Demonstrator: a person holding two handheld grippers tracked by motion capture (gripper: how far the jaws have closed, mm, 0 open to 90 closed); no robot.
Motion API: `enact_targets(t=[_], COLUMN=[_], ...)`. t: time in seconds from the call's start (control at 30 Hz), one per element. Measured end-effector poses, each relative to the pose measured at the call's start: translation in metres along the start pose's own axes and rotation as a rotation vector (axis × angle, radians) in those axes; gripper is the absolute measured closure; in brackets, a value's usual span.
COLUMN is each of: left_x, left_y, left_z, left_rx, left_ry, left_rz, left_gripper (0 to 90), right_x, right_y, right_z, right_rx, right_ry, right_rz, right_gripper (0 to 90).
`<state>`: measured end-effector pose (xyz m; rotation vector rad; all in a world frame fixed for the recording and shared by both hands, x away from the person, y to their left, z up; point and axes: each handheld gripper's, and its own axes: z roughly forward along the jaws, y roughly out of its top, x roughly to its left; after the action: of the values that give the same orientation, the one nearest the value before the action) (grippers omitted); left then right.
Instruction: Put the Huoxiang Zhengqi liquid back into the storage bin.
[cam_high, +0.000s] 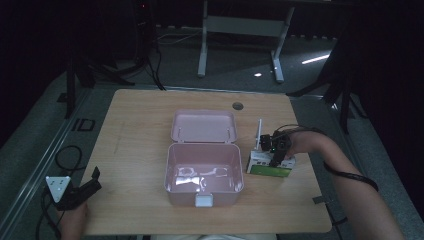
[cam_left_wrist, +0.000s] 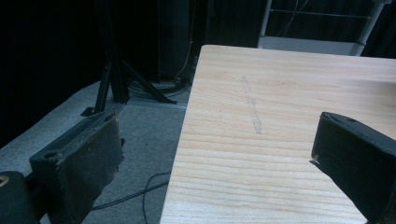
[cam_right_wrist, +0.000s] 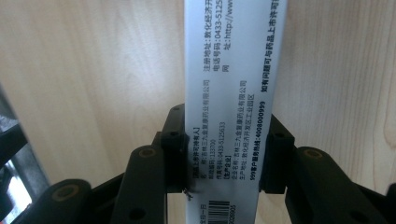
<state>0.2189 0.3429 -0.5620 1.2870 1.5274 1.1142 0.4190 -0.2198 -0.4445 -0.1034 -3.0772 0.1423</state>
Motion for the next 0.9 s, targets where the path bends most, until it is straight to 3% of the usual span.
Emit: enact_targets(t=[0.33,0.73,0.9], left_x=[0.000,0.000,0.000], left_y=[0.000,0.000,0.000], left_z=[0.000,0.000,0.000], left_rx=[0.000,0.001,0.001], left_ry=[0.002,0.003,0.003], left_rz=[-0.003,-0.004,-0.005], left_gripper=[2.1,2.1,2.1], right_x=[0.010,0.029,0.039], right_y=[-0.005,-0.012,-0.014], right_z=[-0.014,-0.047,-0.061], right_rx=[0.007,-0.020,-0.022], right_ry=[0.002,0.016,-0.002], right_rz=[0.017,0.031,0.030], right_gripper=[61.4,61.5,61.5])
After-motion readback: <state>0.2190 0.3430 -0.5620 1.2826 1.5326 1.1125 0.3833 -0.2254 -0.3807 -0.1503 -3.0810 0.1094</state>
